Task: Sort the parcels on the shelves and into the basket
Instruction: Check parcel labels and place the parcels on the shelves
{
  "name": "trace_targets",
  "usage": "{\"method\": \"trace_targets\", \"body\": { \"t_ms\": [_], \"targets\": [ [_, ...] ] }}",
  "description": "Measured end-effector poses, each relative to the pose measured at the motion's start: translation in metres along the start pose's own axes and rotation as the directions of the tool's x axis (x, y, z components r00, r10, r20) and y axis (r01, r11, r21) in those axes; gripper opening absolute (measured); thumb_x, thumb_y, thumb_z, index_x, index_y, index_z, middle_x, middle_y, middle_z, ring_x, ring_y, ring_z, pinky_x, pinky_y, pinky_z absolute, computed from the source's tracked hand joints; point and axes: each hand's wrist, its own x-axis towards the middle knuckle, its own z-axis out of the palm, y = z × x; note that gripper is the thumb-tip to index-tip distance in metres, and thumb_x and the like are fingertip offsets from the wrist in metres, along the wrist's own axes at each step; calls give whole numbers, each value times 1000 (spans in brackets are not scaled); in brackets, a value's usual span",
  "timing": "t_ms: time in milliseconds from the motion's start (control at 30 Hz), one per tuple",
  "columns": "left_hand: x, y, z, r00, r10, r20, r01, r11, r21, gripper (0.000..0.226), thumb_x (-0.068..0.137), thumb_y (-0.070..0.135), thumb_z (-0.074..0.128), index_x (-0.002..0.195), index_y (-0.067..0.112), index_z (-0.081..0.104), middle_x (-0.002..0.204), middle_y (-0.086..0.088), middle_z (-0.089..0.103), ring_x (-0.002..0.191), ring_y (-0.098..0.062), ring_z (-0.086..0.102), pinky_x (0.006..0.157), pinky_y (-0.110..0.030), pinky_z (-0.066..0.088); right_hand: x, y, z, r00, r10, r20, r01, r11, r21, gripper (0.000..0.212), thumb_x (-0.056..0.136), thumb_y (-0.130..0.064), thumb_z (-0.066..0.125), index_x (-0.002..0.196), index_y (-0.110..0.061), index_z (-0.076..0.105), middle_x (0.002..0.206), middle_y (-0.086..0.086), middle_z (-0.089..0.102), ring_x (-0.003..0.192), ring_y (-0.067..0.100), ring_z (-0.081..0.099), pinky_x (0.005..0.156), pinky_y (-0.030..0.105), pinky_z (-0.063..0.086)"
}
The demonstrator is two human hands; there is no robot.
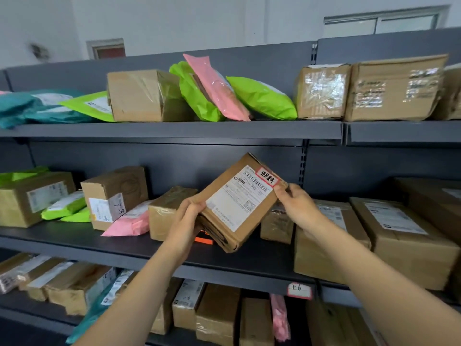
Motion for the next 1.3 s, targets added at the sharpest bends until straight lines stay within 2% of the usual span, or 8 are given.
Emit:
{"method": "trace_targets", "body": {
  "t_ms": [100, 267, 500, 633, 767, 933, 1167, 1300],
  "targets": [
    [-5, -4, -11, 989, -2, 151, -3, 1000, 30, 32, 79, 35, 60, 107, 21, 52, 107, -8, 60, 103, -23, 57, 93, -42, 46, -14, 2, -3, 999, 14, -51, -10, 998, 65, 18, 98, -33, 46, 107, -18, 52, 100, -2, 63, 97, 16, 58, 79, 29, 46],
    [-23, -11, -22, 914, -94, 396, 65, 994, 85, 68, 57, 46, 69, 117, 24, 46, 113, 0, 62, 103, -13, 64, 94, -35, 48, -54, 4, 1, 975, 103, -199, -75, 987, 140, 11, 97, -26, 50, 105, -19, 53, 111, 4, 63, 107, 22, 58, 96, 44, 48],
    [-63, -30, -48, 723, -289, 627, 174, 955, 239, 76, 55, 52, 72, 121, 33, 40, 125, 0, 56, 114, -14, 57, 103, -37, 43, -143, 0, 13, 906, 202, -372, -141, 973, 183, 13, 96, -22, 53, 108, -22, 54, 110, 0, 64, 103, 17, 59, 94, 39, 49],
    [-93, -35, -41, 631, -314, 710, 179, 949, 261, 60, 71, 40, 72, 121, 29, 40, 118, -11, 62, 96, -11, 64, 82, -26, 51, -207, 5, 8, 833, 292, -470, -218, 954, 206, 29, 94, -26, 55, 122, -17, 52, 115, 1, 61, 103, 18, 59, 77, 32, 54],
    [-119, -41, -18, 521, -307, 796, 146, 951, 271, 68, 61, 43, 81, 117, 36, 43, 109, -27, 59, 82, -45, 62, 83, -51, 53, -272, 8, -19, 737, 380, -559, -343, 923, 175, 29, 91, -29, 60, 116, -16, 55, 109, 1, 65, 100, 21, 63, 88, 44, 54],
    [-183, -45, 20, 429, -202, 880, 51, 979, 200, 72, 49, 48, 79, 110, 34, 45, 122, 6, 54, 108, -3, 53, 87, -20, 44, -355, 19, -52, 626, 453, -634, -424, 881, 211, 26, 91, -21, 61, 115, -16, 54, 109, 6, 65, 97, 22, 63, 87, 44, 54],
    [-282, -32, 66, 200, -170, 965, 34, 985, 167, 90, 48, 52, 76, 126, 31, 37, 121, 21, 42, 105, 17, 40, 77, -9, 38, -479, 28, -100, 475, 490, -731, -469, 844, 261, 35, 81, -31, 67, 114, -22, 60, 106, 0, 69, 96, 21, 67, 83, 47, 56],
    [-358, -18, 88, 113, -140, 984, 29, 990, 138, 75, 66, 28, 82, 127, 27, 37, 122, 15, 45, 105, 10, 46, 73, -6, 43, -565, 10, -119, 378, 486, -788, -492, 826, 274, 29, 88, -23, 63, 117, -19, 59, 109, 0, 67, 99, 19, 64, 89, 45, 54]
  ]
}}
